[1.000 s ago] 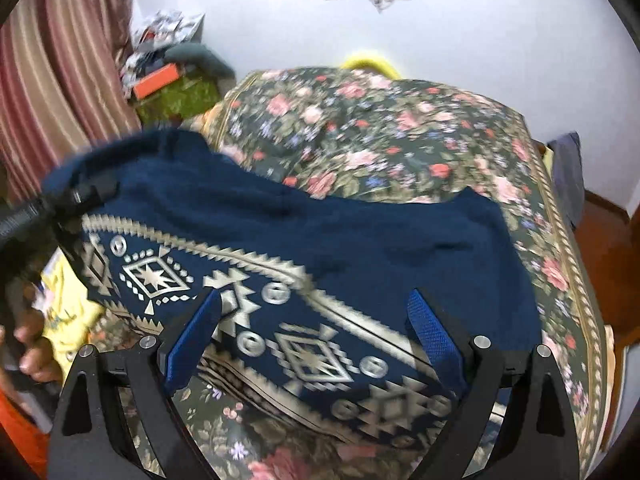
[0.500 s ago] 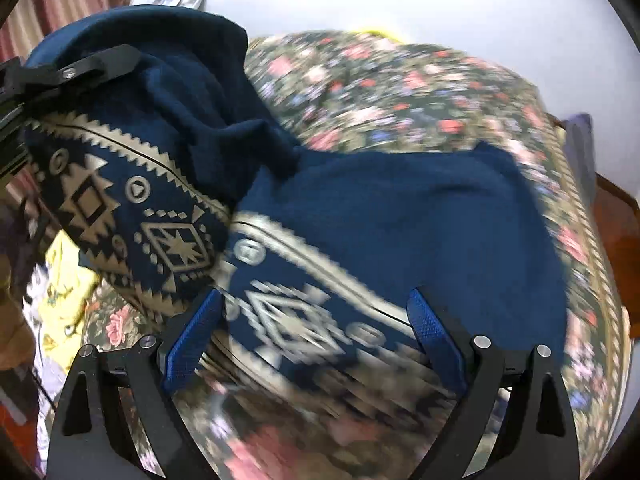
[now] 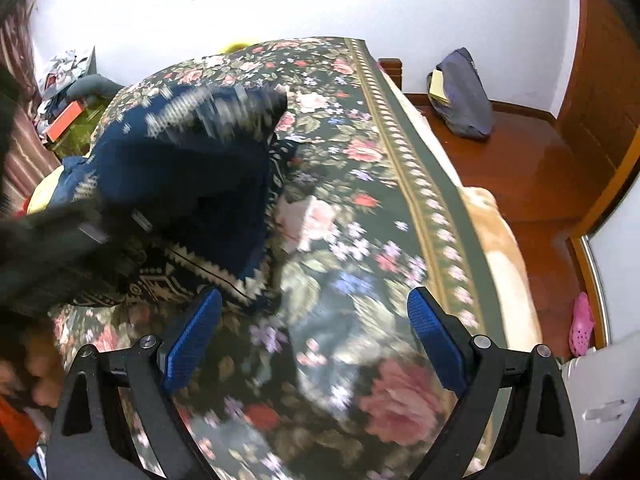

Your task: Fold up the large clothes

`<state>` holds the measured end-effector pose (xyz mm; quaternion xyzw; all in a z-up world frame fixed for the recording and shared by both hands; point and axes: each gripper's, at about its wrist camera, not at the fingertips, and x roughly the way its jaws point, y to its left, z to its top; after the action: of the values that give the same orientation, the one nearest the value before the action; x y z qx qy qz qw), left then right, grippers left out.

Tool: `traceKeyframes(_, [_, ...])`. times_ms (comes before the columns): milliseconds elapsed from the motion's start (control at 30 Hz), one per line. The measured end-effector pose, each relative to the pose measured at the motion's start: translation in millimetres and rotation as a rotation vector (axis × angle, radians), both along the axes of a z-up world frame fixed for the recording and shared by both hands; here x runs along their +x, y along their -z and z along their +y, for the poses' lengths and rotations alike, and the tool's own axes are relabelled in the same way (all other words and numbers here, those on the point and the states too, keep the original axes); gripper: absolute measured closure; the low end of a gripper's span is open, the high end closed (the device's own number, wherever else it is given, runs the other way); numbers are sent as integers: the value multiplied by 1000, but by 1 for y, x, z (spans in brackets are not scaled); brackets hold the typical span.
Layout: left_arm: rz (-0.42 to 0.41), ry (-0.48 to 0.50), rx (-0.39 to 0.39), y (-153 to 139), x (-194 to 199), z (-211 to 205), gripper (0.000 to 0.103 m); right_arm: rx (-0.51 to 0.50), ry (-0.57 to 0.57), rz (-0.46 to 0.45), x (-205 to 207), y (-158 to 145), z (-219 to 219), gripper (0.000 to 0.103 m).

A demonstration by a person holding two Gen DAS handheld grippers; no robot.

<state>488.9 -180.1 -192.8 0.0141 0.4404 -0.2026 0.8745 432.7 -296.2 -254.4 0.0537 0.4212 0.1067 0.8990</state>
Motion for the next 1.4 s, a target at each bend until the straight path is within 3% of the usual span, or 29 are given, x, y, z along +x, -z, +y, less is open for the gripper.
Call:
traceKeyframes(133, [22, 36, -2, 1, -6, 4, 92, 1, -13, -21, -4, -9, -3, 10])
traceKeyframes(333, [26, 65, 36, -21, -18, 2, 74, -5, -29, -71, -11, -23, -1, 10])
traceKeyframes(400, [24, 67, 25, -30, -19, 3, 66, -6, -37, -84, -13, -26, 0, 10])
traceKeyframes(467, [12, 87, -23, -46, -24, 9, 44, -18, -40, -95, -17, -31, 3, 10])
traceKeyframes(667, [-80, 59, -63, -90, -39, 24, 35, 1, -39, -125, -22, -44, 3, 10])
traceKeyframes(867, [-196, -63, 28, -114, -46, 66, 33, 17, -55, -162, -24, -61, 13, 10])
traceKeyframes(1000, [-191, -134, 39, -110, -44, 99, 30, 44, -88, -184, -17, -70, 30, 10])
traceKeyframes(1167, [-112, -196, 57, -79, -35, 134, 30, 58, -157, -182, 2, -68, 64, 10])
traceKeyframes(1300, [-22, -191, 68, -42, -30, 141, 30, 39, -186, -124, 26, -42, 82, 10])
traceKeyframes(1400, [4, -183, 64, -20, -31, 136, 25, -4, -133, -40, 47, -9, 78, 10])
